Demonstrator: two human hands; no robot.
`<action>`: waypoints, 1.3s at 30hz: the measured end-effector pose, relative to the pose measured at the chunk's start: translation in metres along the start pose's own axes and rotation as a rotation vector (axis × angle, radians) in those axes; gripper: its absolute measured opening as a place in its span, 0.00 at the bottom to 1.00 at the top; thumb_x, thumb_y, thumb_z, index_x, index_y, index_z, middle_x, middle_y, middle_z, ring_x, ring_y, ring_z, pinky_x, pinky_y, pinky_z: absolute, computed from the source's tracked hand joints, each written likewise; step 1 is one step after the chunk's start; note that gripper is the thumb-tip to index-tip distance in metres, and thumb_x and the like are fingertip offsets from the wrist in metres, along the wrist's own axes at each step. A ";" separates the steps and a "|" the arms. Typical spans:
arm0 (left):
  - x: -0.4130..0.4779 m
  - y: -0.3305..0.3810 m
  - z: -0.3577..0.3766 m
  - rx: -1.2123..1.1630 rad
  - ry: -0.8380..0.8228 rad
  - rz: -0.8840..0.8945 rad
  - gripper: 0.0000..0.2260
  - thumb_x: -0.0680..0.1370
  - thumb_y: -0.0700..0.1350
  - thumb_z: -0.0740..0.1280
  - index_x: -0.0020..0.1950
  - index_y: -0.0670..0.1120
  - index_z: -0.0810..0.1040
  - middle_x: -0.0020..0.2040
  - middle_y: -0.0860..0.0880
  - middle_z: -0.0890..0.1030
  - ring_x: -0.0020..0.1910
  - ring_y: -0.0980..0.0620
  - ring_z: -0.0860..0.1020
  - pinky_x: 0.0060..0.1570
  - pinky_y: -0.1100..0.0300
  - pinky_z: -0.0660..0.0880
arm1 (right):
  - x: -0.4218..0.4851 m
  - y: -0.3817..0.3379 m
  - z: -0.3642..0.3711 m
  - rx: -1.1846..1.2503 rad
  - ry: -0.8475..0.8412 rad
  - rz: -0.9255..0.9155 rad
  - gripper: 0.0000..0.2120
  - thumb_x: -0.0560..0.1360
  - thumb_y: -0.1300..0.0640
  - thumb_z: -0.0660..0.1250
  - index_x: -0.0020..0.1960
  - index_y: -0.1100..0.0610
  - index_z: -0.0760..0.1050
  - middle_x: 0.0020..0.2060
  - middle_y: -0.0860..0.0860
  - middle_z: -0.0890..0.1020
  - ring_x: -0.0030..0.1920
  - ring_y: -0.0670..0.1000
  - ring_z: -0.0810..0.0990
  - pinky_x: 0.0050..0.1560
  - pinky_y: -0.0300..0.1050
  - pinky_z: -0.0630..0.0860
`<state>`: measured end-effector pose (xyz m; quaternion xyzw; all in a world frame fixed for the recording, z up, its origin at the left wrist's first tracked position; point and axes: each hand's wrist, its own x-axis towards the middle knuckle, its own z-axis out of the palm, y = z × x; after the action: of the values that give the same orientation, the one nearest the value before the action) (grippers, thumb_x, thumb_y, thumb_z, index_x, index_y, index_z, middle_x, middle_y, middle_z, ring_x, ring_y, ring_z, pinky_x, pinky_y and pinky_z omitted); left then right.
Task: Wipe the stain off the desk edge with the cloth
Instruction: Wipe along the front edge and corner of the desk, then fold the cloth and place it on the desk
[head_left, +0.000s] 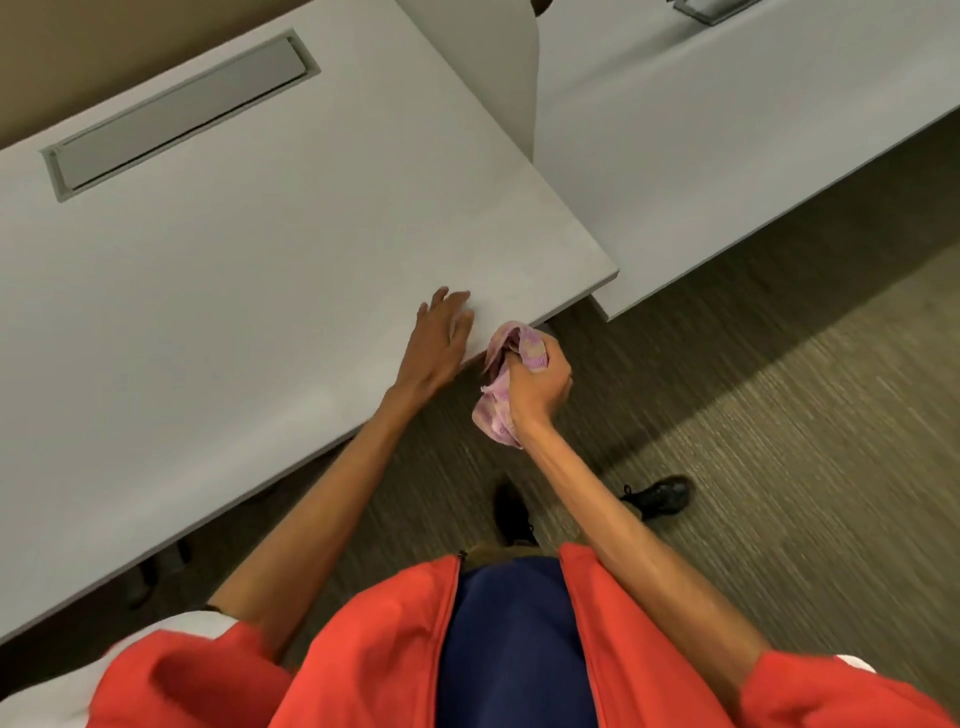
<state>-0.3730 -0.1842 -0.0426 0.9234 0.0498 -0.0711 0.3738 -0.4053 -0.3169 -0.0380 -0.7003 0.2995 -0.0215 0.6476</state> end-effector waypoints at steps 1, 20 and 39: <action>-0.006 0.008 0.002 -0.043 0.022 0.002 0.20 0.84 0.55 0.53 0.72 0.48 0.72 0.74 0.46 0.71 0.74 0.48 0.67 0.75 0.51 0.59 | -0.002 -0.003 -0.002 0.019 -0.005 -0.014 0.13 0.74 0.65 0.69 0.57 0.55 0.80 0.49 0.47 0.83 0.48 0.42 0.81 0.42 0.26 0.74; -0.030 0.078 -0.059 -0.653 0.081 -0.053 0.13 0.80 0.46 0.65 0.62 0.42 0.78 0.54 0.46 0.83 0.51 0.51 0.82 0.51 0.60 0.80 | -0.006 -0.088 -0.015 -0.055 -0.577 -0.429 0.29 0.73 0.64 0.70 0.70 0.53 0.62 0.65 0.49 0.71 0.60 0.43 0.74 0.57 0.41 0.79; 0.022 0.073 -0.123 -0.827 0.348 -0.085 0.18 0.81 0.46 0.55 0.65 0.38 0.74 0.63 0.39 0.79 0.60 0.41 0.79 0.60 0.47 0.78 | 0.093 -0.173 0.037 -0.319 -1.024 -0.412 0.34 0.69 0.43 0.73 0.72 0.49 0.66 0.68 0.48 0.75 0.65 0.48 0.74 0.56 0.42 0.75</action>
<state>-0.3288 -0.1498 0.0907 0.6918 0.1739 0.0956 0.6943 -0.2458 -0.3286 0.0822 -0.7543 -0.1953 0.2403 0.5789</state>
